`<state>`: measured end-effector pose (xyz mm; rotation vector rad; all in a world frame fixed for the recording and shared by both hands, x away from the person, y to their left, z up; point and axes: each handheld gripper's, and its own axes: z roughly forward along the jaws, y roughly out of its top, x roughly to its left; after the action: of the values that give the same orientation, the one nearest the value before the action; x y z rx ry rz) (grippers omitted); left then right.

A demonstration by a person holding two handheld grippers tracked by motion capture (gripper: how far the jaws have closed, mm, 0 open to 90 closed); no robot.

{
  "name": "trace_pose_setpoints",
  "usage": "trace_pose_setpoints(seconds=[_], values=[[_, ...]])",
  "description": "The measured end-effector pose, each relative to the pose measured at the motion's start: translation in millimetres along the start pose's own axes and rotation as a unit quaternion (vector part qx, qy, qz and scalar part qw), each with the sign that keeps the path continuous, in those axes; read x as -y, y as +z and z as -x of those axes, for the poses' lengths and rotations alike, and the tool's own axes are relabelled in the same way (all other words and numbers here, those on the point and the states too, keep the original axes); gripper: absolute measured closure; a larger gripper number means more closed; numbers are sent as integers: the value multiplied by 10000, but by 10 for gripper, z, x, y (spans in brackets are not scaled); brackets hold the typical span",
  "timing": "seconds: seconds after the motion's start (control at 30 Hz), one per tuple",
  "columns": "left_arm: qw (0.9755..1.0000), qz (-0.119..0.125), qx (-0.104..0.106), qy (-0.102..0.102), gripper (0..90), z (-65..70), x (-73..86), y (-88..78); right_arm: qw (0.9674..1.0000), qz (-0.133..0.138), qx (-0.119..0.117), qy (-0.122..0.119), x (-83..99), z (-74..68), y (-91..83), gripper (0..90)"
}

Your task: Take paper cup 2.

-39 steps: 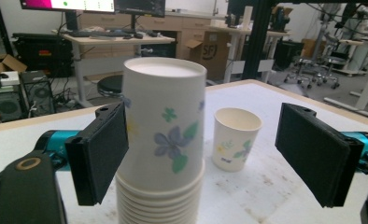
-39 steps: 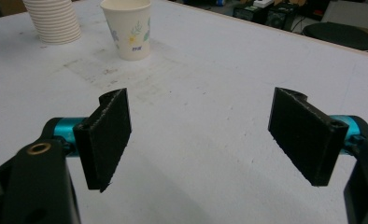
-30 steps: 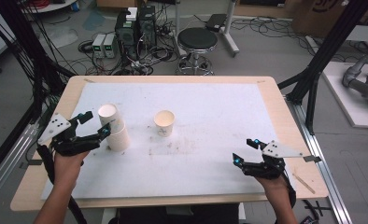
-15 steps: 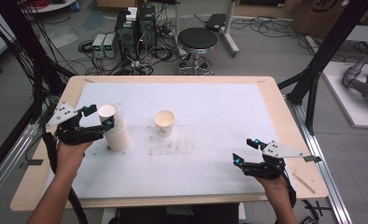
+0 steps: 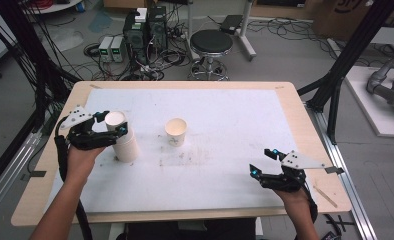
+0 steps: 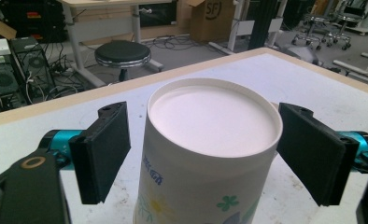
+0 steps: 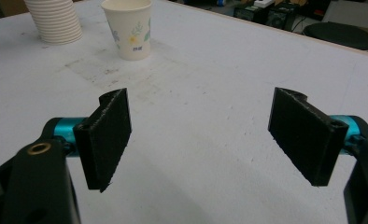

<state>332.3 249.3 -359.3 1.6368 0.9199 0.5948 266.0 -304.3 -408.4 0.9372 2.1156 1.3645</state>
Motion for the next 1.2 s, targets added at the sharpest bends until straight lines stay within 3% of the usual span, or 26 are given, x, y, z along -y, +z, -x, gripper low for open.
trace_pose_setpoints(seconds=[0.3, 0.7, 0.97, 1.2], values=[[10000, -5, 78, 53, 317, -17, 8, 29, 10000, -17, -5, 20, 1, -1, -3, 218], [9999, 128, 70, 37, 325, -14, -49, -6, 10000, -21, 1, -8, 1, 3, 5, 218], [9993, 340, 132, 33, 331, 6, -256, -94, 10000, -35, -19, 16, 1, -5, 6, 218], [9976, 652, 168, 184, 338, 52, -546, -211, 10000, -35, -23, 3, -2, -8, 3, 218]])
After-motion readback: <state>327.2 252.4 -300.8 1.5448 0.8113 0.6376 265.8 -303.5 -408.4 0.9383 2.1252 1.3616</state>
